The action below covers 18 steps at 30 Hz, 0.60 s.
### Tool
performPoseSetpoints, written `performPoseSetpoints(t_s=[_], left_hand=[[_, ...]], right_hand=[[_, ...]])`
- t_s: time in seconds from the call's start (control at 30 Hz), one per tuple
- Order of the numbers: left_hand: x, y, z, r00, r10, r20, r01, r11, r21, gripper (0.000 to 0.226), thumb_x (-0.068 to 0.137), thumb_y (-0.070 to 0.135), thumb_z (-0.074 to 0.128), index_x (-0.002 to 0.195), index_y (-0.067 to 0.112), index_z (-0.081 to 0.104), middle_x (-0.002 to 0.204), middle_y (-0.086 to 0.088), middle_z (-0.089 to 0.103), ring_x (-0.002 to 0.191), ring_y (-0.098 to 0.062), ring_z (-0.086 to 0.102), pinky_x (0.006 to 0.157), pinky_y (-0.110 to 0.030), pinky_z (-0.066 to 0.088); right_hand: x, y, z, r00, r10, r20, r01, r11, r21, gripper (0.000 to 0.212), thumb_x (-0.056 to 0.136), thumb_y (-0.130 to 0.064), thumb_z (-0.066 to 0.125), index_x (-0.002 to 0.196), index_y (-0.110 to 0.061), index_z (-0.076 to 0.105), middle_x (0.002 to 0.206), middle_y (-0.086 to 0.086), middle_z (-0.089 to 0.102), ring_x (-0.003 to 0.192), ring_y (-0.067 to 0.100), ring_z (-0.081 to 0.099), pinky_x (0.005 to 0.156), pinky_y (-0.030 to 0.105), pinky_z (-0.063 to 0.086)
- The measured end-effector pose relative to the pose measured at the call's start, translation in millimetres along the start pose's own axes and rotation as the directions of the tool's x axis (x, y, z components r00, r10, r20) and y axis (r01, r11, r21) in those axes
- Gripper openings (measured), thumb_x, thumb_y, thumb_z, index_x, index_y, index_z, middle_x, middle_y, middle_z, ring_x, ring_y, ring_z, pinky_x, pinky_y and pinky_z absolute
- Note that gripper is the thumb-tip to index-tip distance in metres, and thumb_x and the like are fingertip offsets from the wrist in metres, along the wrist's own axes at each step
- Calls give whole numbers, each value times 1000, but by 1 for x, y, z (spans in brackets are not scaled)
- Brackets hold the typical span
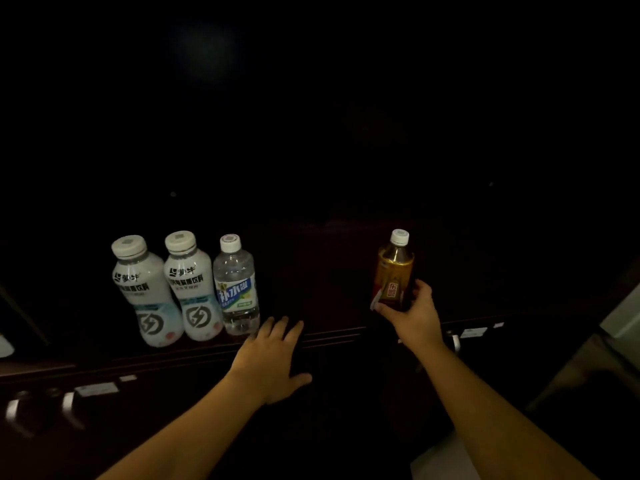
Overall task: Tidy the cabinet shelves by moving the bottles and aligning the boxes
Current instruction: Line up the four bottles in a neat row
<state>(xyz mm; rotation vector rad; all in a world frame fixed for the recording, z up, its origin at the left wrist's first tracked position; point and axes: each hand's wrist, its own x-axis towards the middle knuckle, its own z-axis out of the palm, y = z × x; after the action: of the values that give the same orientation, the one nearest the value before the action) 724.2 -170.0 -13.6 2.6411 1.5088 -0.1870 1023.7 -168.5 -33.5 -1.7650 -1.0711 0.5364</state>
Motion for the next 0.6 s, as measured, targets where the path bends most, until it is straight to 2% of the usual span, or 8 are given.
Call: performPoseSetpoints(t_s=[0.07, 0.13, 0.27, 0.47, 0.6], left_hand=[[-2, 0, 17, 999, -32, 40, 32, 999, 0, 106, 85, 78, 46, 160, 27, -10, 168, -5, -7, 154, -29, -8, 124, -47, 5], [-3, -2, 28, 999, -38, 20, 38, 999, -8, 108, 83, 79, 46, 159, 28, -13, 168, -4, -12, 153, -28, -13, 124, -45, 0], [-2, -8, 34, 999, -26, -24, 25, 999, -41, 108, 82, 78, 48, 159, 31, -12, 168, -2, -12, 153, -27, -14, 123, -43, -2], [-3, -9, 38, 999, -11, -51, 8, 997, -74, 108, 82, 75, 52, 159, 31, -11, 168, -1, -12, 153, -25, -15, 122, -42, -4], [-5, -12, 39, 997, -10, -71, 4, 997, -82, 107, 83, 73, 53, 159, 31, -9, 168, -1, -11, 153, -24, -14, 122, -41, -4]], right_hand=[[7, 4, 0, 997, -32, 66, 32, 999, -3, 83, 71, -35, 88, 140, -26, 41, 120, -12, 60, 120, 20, 59, 83, 26, 47], [10, 7, 0, 994, -56, 95, 57, 998, -8, 69, 75, -34, 86, 133, -28, 49, 116, -12, 62, 116, 18, 61, 83, 25, 46], [10, 3, -1, 992, -44, 115, 43, 999, 19, 70, 75, -32, 86, 134, -25, 50, 127, -2, 64, 116, 18, 61, 96, 37, 49], [0, -11, 18, 982, -69, 176, 68, 998, 14, 65, 74, -32, 87, 128, -27, 53, 114, -11, 64, 110, 12, 63, 81, 22, 46], [-11, -23, 39, 970, -87, 227, 87, 996, 10, 67, 72, -33, 88, 129, -26, 53, 115, -11, 66, 105, 8, 64, 79, 19, 46]])
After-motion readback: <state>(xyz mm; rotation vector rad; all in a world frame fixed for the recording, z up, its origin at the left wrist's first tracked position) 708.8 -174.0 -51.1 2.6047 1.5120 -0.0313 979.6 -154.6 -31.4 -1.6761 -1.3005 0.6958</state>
